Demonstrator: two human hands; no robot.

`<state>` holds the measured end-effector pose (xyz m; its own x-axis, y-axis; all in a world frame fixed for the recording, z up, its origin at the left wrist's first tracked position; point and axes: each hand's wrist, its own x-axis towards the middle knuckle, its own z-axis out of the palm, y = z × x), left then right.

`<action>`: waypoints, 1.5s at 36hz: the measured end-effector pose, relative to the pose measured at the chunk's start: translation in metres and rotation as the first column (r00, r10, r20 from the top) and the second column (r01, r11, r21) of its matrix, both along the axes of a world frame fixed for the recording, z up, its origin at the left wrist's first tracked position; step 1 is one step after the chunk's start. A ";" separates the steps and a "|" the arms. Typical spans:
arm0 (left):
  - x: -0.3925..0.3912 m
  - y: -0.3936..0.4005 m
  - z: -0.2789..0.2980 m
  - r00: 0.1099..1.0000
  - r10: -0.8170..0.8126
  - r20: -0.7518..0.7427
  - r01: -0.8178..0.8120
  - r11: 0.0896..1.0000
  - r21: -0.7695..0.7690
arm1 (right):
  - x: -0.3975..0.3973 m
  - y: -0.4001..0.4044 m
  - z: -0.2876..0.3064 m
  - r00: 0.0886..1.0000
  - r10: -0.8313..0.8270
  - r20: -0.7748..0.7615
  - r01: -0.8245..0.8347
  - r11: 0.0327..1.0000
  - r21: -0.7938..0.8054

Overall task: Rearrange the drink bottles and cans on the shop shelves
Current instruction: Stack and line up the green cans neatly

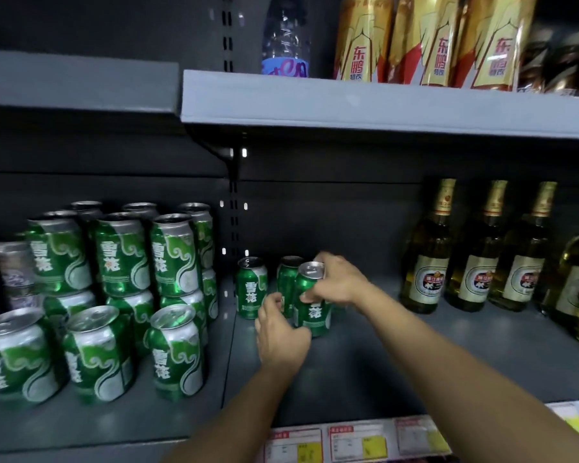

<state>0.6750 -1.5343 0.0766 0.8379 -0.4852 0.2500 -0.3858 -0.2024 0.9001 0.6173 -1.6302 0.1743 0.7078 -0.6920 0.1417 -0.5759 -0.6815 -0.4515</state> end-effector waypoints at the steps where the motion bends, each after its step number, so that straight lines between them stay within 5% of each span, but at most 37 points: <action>1: 0.001 0.005 -0.001 1.000 0.003 -0.003 -0.003 1.000 0.012 | 0.008 0.008 -0.005 1.000 0.020 0.007 -0.020 1.000 -0.015; 19: 0.048 0.035 -0.012 0.983 0.170 -0.067 -0.172 0.985 -0.018 | 0.063 0.048 -0.047 0.965 0.243 0.099 -0.238 0.969 -0.060; 23: 0.052 0.031 -0.014 0.980 0.189 -0.056 -0.191 0.981 -0.024 | 0.047 0.026 -0.031 0.903 -0.029 0.429 0.102 0.984 -0.148; 27: 0.051 0.028 -0.017 0.979 0.195 -0.064 -0.197 0.980 -0.021 | 0.026 -0.023 -0.027 0.896 -0.353 0.268 0.412 0.886 -0.210; 32: 0.051 0.028 -0.022 0.981 0.189 -0.050 -0.190 0.981 -0.025 | 0.019 -0.065 -0.046 0.939 -0.340 0.052 0.341 0.940 -0.020; 37: 0.051 0.029 -0.022 0.982 0.184 -0.039 -0.184 0.983 -0.011 | 0.023 -0.074 -0.063 0.910 -0.343 0.232 0.294 0.929 0.223; 44: 0.049 0.030 -0.019 0.981 0.187 -0.042 -0.187 0.982 0.011 | 0.010 -0.034 -0.056 0.744 -0.391 0.542 0.443 0.896 0.039; 48: 0.046 0.031 -0.021 0.980 0.201 -0.012 -0.200 0.979 0.028 | 0.024 -0.014 -0.022 0.660 -0.248 0.710 0.329 0.944 0.024; 54: 0.044 0.030 -0.016 0.976 0.218 -0.004 -0.217 0.975 0.056 | 0.081 0.009 0.012 0.801 -0.012 0.599 -0.027 0.998 0.056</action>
